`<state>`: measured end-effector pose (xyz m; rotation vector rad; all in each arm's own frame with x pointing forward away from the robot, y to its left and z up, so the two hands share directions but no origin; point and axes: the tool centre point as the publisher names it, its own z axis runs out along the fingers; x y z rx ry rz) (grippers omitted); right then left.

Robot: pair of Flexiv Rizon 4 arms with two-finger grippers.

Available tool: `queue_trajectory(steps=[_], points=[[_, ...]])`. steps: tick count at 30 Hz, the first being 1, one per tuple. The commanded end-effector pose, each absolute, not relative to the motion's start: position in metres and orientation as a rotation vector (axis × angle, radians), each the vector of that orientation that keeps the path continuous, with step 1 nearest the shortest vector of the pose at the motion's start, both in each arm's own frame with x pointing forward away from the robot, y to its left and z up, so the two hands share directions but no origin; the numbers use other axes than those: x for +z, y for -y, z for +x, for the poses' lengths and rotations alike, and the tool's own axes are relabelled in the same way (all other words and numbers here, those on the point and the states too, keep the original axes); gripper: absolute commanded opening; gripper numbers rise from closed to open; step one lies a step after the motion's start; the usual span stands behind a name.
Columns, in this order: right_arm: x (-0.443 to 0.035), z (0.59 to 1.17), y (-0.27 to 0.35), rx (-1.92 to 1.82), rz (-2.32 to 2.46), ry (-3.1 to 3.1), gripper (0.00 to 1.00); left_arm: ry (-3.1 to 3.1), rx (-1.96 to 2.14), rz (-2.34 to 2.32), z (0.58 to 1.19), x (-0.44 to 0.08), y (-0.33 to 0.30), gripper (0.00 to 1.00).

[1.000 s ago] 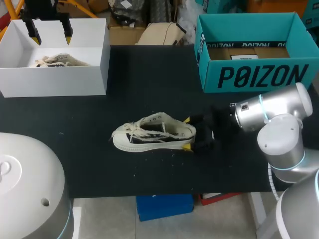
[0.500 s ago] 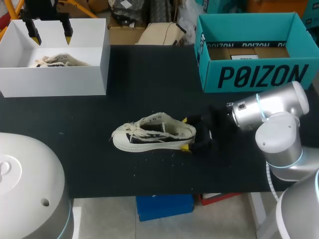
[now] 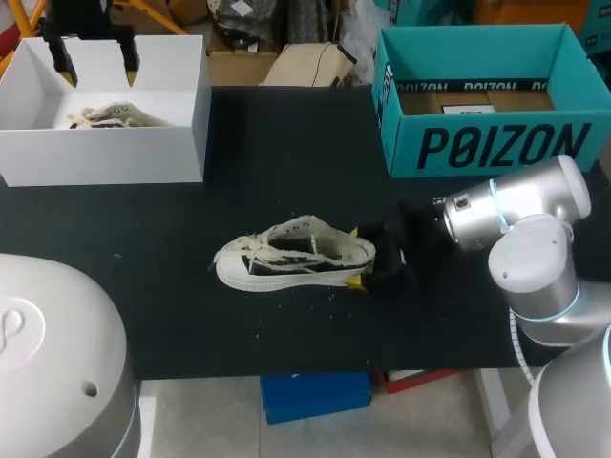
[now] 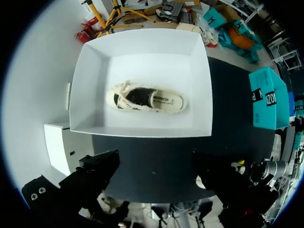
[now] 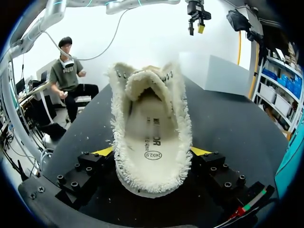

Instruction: Take the shoe out of the shoebox, open the shoe tongue, remove and reinsert the insole, then place the shoe into the shoebox

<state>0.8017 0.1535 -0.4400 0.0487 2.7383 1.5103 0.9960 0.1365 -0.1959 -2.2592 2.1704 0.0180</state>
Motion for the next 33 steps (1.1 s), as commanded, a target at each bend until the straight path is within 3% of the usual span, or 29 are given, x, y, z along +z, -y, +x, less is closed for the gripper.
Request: queue_trajectory(steps=[1,15,33], points=[[-0.441,0.803,-0.155,1.507,0.052,-2.740,0.00,-2.108,0.061,-2.233,0.983,-0.185,-0.101,1.00],[-0.441,0.803,-0.155,1.507,0.052,-2.740,0.00,-2.104,0.013,-2.190,0.922,-0.187,-0.011,1.00],[-0.441,0.803,-0.155,1.507,0.052,-2.740,0.00,-2.053,0.009,-2.183,0.940,-0.189,-0.001,1.00]])
